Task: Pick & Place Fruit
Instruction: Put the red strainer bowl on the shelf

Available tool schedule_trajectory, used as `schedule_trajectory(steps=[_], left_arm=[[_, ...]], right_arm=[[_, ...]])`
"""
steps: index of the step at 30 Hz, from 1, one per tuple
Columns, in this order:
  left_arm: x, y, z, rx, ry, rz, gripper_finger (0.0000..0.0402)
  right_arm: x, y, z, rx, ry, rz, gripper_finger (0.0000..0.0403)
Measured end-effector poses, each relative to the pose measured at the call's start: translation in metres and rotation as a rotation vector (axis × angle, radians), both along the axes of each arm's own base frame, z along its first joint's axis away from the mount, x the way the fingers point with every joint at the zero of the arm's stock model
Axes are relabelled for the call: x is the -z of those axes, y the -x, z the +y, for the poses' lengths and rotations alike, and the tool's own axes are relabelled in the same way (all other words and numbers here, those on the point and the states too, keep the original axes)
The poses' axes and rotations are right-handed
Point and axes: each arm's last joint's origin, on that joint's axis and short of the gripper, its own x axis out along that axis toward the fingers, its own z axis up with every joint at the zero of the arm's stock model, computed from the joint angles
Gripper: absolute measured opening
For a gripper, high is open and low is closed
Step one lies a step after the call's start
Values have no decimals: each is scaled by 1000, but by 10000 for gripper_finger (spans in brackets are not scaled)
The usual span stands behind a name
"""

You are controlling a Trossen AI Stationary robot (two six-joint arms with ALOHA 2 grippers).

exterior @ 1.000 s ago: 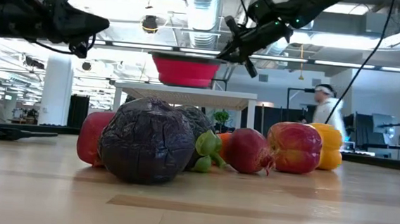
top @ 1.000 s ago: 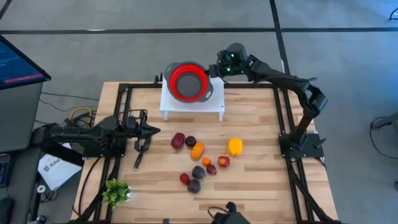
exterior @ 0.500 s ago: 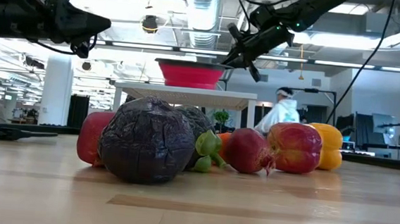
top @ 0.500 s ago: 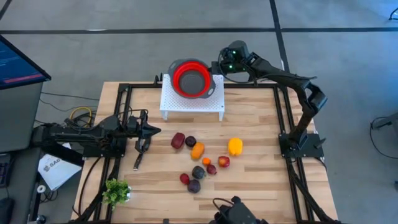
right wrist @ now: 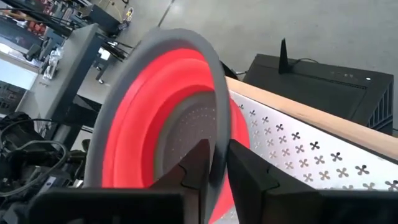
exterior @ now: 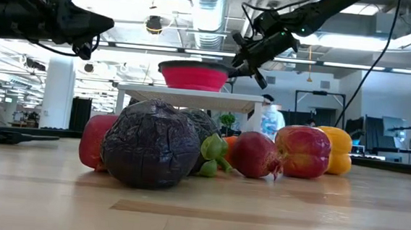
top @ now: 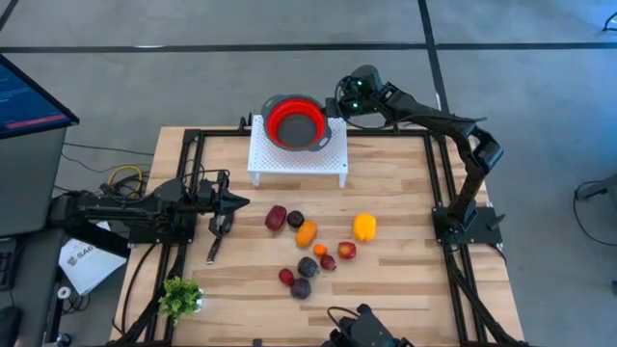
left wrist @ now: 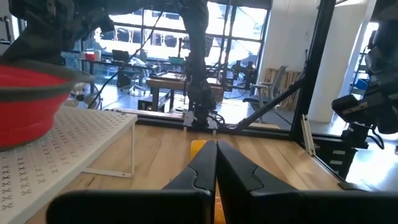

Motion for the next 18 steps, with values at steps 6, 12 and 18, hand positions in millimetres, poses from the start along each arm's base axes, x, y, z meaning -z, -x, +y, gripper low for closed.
schedule_trajectory(steps=[6,12,18], left_arm=[[0,0,0,0,0,-3,4],[0,0,0,0,-1,-6,4],[-1,0,0,0,-1,-5,4]], right_arm=[[0,0,0,-4,8,2,93],[-3,-3,1,-52,112,-1,163],[-32,7,7,-35,349,14,215]])
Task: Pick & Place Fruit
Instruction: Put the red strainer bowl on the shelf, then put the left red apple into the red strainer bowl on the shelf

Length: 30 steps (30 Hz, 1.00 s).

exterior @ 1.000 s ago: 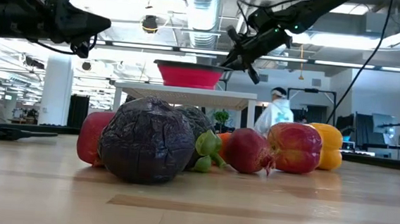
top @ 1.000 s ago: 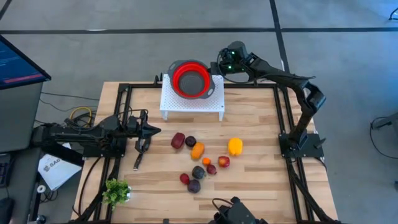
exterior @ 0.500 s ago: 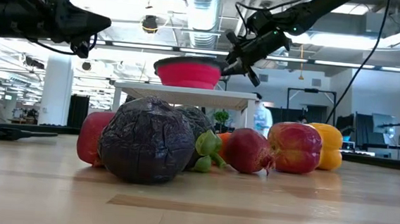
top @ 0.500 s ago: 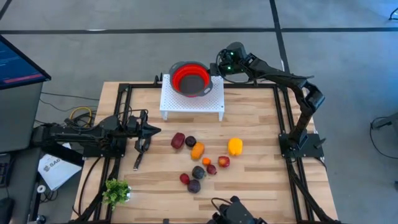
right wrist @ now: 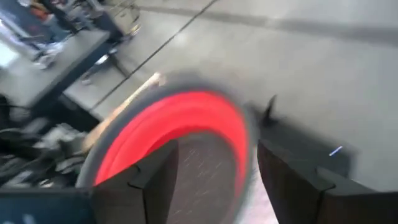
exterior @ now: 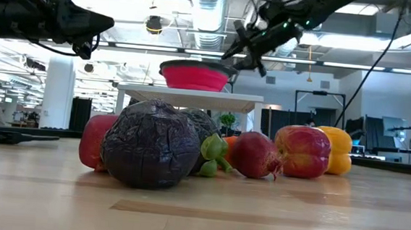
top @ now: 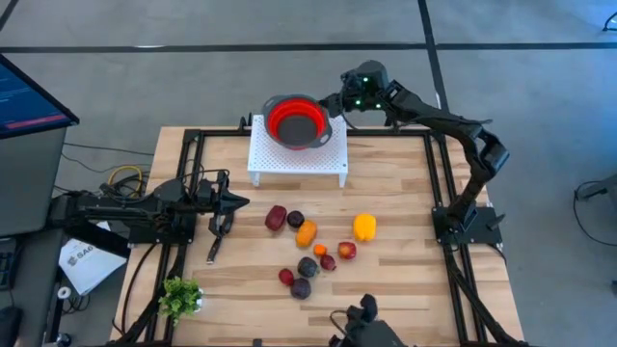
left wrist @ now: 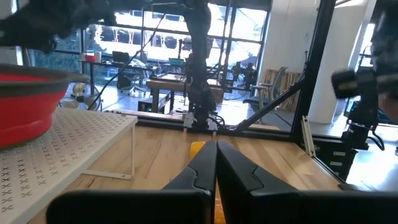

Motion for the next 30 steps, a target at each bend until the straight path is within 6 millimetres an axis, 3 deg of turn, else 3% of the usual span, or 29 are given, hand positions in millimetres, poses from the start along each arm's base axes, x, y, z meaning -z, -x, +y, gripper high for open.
schedule_trajectory(steps=[5,9,15,21,26,30], left_arm=[[0,0,0,1,2,0,4],[0,0,0,0,3,1,4],[0,0,0,1,4,1,4],[0,0,0,-2,0,1,4],[1,-1,0,0,17,10,4],[6,-4,-1,39,-25,62,4]], right_arm=[[-32,6,37,2,279,85,217],[-34,15,86,-69,396,135,200],[1,44,168,-124,439,160,161],[48,71,241,-269,415,28,122],[83,77,283,-407,326,-146,107],[108,70,302,-425,210,-249,105]])
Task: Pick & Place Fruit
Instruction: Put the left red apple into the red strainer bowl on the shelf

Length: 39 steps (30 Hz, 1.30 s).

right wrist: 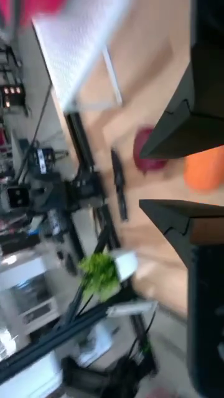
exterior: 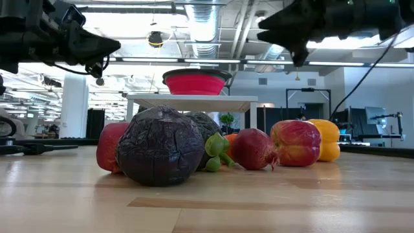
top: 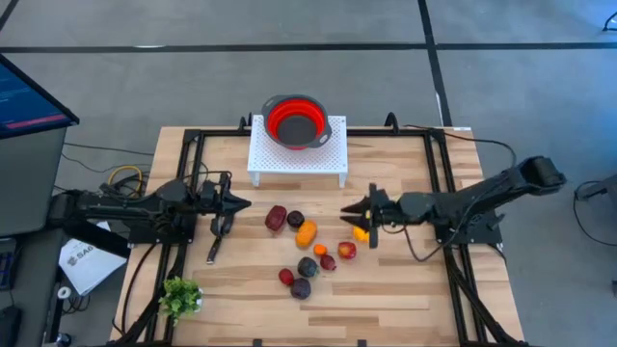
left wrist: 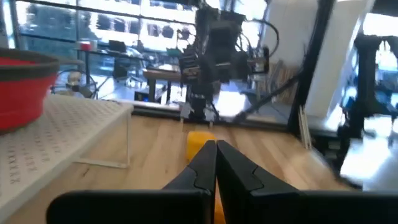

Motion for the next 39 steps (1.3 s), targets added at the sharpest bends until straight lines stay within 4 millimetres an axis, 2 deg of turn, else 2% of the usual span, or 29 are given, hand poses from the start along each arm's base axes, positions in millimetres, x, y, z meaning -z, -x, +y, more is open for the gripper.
schedule_trajectory(steps=[4,7,11,15,20,24,27,33,39], left_arm=[[6,-7,-6,60,-47,76,4],[0,-17,-14,43,-52,129,6],[-5,-36,-32,79,-128,224,26],[-4,-52,-49,105,-199,400,80],[1,-70,-61,72,-250,573,181],[9,-84,-63,-63,-248,641,262],[19,-93,-64,-175,-223,684,304],[25,-109,-65,-448,-151,658,330],[39,-117,-67,-548,52,639,325]], right_arm=[[27,-16,15,-42,9,38,110],[48,-31,25,-62,18,66,127],[68,-49,36,-79,10,28,175],[83,-63,40,-78,-5,-34,237],[91,-75,39,-63,-23,-105,279],[95,-78,35,-48,-18,-113,285],[95,-79,32,-40,-16,-113,285],[95,-79,31,-40,-14,-111,285],[95,-79,31,-40,-14,-108,285]])
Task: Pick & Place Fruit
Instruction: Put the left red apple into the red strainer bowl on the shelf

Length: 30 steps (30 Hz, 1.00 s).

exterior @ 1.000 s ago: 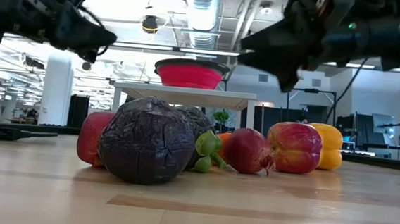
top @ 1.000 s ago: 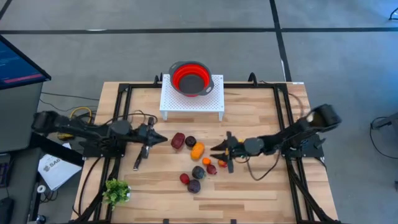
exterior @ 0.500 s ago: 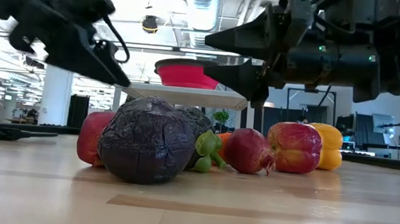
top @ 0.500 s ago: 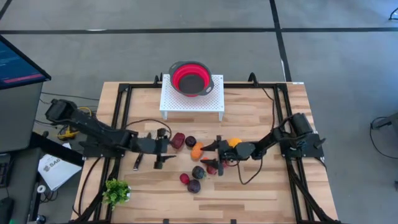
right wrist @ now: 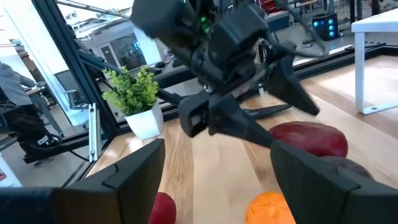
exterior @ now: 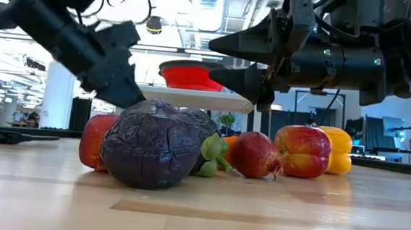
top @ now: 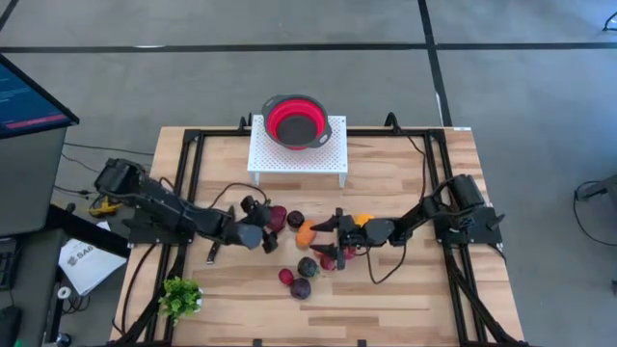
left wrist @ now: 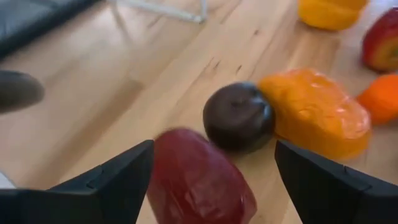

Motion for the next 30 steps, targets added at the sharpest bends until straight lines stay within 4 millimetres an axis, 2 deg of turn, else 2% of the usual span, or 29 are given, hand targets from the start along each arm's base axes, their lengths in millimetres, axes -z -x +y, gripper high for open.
schedule_trajectory(steps=[9,23,30], left_arm=[[20,-2,0,-94,64,4,320],[26,0,1,-141,80,-11,319],[24,2,1,-88,73,22,281]], right_arm=[[0,0,0,0,0,0,286],[0,0,0,-1,-10,0,286],[0,0,0,-1,-12,-1,286]])
